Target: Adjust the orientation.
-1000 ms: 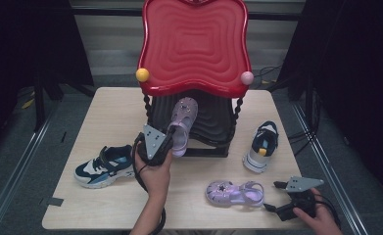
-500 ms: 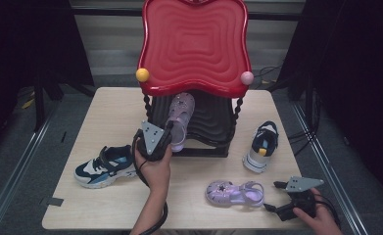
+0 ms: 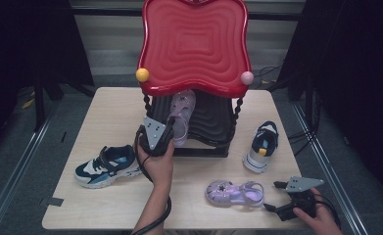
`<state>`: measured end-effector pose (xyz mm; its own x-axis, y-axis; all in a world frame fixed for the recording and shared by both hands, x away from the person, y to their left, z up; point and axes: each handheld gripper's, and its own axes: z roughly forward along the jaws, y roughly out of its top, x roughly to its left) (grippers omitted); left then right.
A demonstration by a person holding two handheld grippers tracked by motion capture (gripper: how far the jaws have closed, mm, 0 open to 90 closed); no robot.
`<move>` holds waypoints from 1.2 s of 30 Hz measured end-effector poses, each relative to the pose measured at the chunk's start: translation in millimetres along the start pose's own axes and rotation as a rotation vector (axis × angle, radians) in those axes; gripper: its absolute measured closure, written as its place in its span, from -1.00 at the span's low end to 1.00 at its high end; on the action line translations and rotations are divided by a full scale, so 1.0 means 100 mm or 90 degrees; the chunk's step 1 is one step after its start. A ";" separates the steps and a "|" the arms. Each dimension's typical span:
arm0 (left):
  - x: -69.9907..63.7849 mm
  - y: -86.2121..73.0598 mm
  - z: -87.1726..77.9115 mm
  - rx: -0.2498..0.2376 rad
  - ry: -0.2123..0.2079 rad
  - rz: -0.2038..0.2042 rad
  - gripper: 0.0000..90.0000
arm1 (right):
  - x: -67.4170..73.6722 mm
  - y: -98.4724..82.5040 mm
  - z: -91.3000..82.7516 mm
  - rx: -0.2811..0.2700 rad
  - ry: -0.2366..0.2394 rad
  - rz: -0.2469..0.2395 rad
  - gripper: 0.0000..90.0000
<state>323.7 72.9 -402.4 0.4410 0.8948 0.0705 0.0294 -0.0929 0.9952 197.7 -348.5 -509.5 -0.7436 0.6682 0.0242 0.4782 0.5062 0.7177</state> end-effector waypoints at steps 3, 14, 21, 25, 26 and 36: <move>-0.01 0.00 0.04 -0.004 -0.001 -0.012 0.81 | 0.00 0.00 0.00 0.000 0.000 0.000 -0.79; 0.01 0.04 0.15 -0.017 0.014 -0.016 0.81 | 0.00 0.00 0.00 0.000 0.000 0.000 -0.79; 0.01 0.05 0.18 -0.019 0.024 -0.012 0.80 | 0.00 0.00 0.00 0.000 0.000 -0.001 -0.79; 0.00 0.06 0.21 -0.025 0.030 -0.019 0.80 | 0.00 0.00 0.00 0.000 0.000 -0.001 -0.79; 0.01 0.07 0.22 -0.024 0.031 -0.015 0.81 | 0.00 0.00 0.00 0.000 0.000 -0.001 -0.79; -0.02 0.07 0.29 -0.027 0.039 -0.015 0.80 | 0.00 0.00 0.00 0.000 0.000 -0.001 -0.79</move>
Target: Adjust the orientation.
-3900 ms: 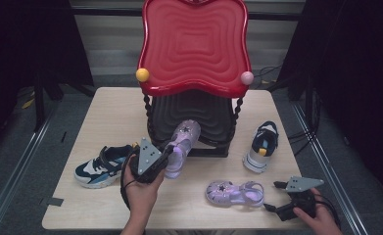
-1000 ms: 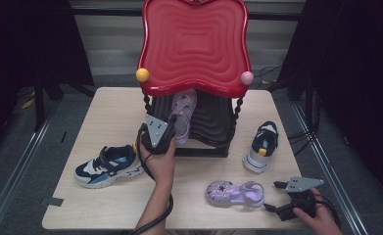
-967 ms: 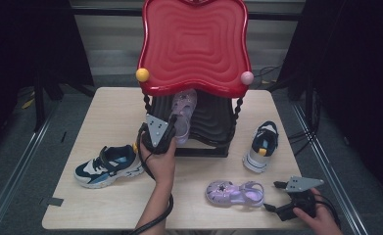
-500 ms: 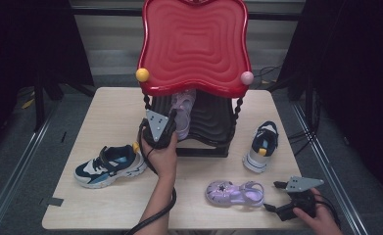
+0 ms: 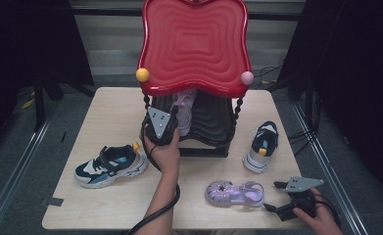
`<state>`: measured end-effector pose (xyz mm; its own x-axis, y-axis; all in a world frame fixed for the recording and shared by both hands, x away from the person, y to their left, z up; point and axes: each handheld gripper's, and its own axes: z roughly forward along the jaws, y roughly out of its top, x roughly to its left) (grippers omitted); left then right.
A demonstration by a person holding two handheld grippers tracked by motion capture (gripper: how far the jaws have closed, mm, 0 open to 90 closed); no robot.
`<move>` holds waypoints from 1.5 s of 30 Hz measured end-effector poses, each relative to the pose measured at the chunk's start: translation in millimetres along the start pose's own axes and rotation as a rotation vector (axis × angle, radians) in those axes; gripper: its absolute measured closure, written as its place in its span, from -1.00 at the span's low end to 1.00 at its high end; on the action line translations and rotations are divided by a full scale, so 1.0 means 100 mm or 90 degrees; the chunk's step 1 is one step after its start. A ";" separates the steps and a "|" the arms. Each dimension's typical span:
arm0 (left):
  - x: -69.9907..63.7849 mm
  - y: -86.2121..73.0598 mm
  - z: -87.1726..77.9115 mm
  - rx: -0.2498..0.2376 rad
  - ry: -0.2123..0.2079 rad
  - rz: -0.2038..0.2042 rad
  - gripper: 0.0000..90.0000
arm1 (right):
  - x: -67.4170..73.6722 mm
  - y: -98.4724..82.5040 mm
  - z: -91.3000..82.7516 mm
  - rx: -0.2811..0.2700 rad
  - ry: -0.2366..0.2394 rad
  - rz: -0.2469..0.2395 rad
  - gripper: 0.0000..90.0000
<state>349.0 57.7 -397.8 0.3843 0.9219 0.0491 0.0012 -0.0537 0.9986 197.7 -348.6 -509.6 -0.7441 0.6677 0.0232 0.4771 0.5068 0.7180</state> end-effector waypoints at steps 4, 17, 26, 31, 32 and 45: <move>-0.01 -0.01 0.03 -0.009 0.008 -0.011 0.80 | 0.00 0.00 0.00 0.000 0.000 0.000 -0.79; -0.05 -0.02 0.11 -0.016 0.023 -0.036 0.79 | 0.00 0.00 0.00 0.000 0.000 0.000 -0.79; -0.06 -0.06 0.18 -0.002 0.044 -0.036 0.79 | 0.00 0.00 0.00 0.000 0.000 0.001 -0.79; -0.08 -0.09 0.24 0.008 0.052 -0.038 0.78 | 0.00 0.00 0.00 0.000 0.001 0.001 -0.79; -0.09 -0.10 0.25 0.004 0.056 -0.043 0.78 | 0.00 0.00 0.00 0.000 0.001 0.001 -0.79; -0.06 -0.12 0.32 0.008 0.070 -0.061 0.76 | 0.00 0.00 0.00 -0.001 0.003 0.003 -0.79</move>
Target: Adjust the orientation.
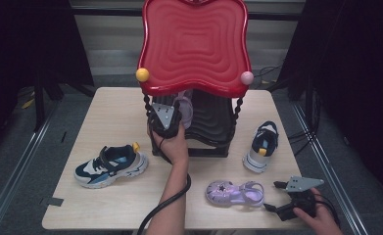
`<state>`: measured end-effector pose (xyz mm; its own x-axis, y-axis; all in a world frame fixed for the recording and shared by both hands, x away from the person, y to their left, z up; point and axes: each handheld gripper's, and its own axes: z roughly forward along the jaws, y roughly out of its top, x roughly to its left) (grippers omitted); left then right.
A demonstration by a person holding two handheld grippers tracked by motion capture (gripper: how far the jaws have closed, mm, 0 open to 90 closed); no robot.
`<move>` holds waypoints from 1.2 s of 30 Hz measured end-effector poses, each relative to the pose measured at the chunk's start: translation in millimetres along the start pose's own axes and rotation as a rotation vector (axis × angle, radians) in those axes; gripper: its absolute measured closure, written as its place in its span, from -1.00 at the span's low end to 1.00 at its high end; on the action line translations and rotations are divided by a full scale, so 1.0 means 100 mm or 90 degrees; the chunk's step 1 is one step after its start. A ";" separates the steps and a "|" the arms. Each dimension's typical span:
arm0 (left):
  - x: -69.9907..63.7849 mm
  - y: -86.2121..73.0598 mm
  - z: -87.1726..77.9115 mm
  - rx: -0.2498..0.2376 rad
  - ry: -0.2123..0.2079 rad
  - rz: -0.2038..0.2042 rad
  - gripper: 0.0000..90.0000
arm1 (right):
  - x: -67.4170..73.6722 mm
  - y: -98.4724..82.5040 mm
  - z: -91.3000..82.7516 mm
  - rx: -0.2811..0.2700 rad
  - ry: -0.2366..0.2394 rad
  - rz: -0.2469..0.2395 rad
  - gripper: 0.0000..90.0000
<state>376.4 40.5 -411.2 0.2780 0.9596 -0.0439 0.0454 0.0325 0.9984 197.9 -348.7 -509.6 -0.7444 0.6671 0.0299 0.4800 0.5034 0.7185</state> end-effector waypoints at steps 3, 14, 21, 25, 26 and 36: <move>-0.01 -0.02 0.02 0.011 0.000 0.007 0.75 | 0.00 0.00 0.00 0.000 0.000 0.000 -0.79; -0.05 -0.05 0.02 0.007 -0.009 0.006 0.73 | 0.00 0.00 0.00 0.000 0.000 0.000 -0.79; -0.05 -0.08 0.02 0.011 -0.008 0.012 0.71 | 0.00 0.00 0.00 0.000 0.000 -0.001 -0.79; -0.05 -0.09 0.02 0.013 -0.009 0.008 0.70 | 0.00 0.00 0.00 0.000 0.000 -0.001 -0.79; -0.05 -0.09 0.02 0.013 -0.011 0.008 0.69 | 0.00 0.00 0.00 0.000 0.000 -0.001 -0.79; -0.04 -0.11 0.01 0.023 -0.006 0.010 0.66 | 0.00 0.00 0.00 0.000 0.000 0.000 -0.79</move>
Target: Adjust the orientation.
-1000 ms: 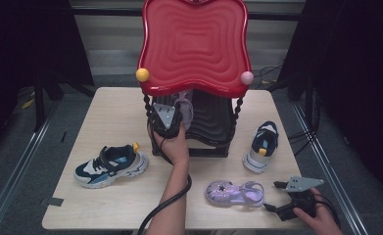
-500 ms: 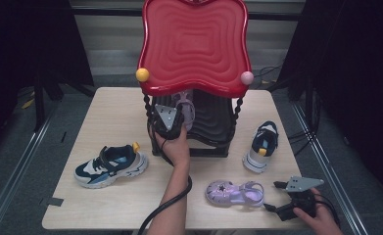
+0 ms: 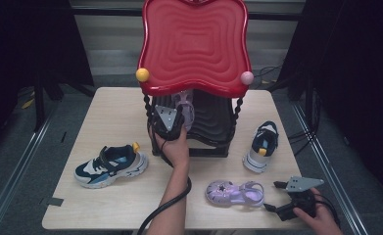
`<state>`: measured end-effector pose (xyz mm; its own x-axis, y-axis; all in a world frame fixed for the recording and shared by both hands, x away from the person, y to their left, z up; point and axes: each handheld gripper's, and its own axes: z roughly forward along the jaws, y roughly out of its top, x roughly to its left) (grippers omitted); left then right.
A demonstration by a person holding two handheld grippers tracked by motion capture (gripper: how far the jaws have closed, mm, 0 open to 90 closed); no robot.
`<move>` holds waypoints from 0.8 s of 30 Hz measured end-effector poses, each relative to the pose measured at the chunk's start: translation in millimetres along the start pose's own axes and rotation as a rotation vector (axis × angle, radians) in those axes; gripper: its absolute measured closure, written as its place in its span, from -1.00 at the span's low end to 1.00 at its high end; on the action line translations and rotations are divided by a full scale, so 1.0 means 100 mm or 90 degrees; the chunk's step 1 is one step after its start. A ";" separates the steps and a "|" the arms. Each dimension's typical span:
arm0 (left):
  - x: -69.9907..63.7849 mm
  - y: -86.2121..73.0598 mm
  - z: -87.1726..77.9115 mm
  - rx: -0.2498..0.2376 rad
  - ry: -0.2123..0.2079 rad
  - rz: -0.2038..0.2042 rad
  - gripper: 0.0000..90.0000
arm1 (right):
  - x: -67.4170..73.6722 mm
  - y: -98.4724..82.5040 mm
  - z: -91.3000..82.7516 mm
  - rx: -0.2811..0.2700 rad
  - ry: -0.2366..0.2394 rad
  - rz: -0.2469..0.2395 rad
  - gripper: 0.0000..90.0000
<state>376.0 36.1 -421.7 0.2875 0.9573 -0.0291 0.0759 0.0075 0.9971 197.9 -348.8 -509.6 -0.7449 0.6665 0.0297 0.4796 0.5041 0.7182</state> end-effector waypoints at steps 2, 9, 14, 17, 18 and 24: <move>0.01 0.00 0.00 0.003 -0.001 -0.002 0.64 | 0.00 0.00 0.00 0.000 0.000 0.000 -0.79; 0.02 0.01 0.00 0.005 0.007 -0.007 0.53 | 0.00 0.00 0.00 0.000 0.000 0.000 -0.79; 0.03 0.03 -0.02 0.007 0.009 0.003 0.46 | 0.00 0.00 0.00 0.000 0.000 0.000 -0.79; 0.03 0.06 -0.03 0.008 0.006 0.008 0.44 | 0.00 0.00 0.00 0.000 0.000 0.000 -0.79; 0.03 0.07 -0.04 0.013 0.002 0.013 0.43 | 0.00 0.00 0.00 0.000 0.000 0.000 -0.79; 0.02 0.08 -0.06 0.021 0.005 0.020 0.41 | 0.00 0.00 0.00 0.000 0.000 -0.001 -0.79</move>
<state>371.0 40.1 -413.8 0.2830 0.9591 0.0026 0.0988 -0.0319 0.9946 197.9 -348.8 -509.6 -0.7453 0.6662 0.0288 0.4788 0.5046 0.7184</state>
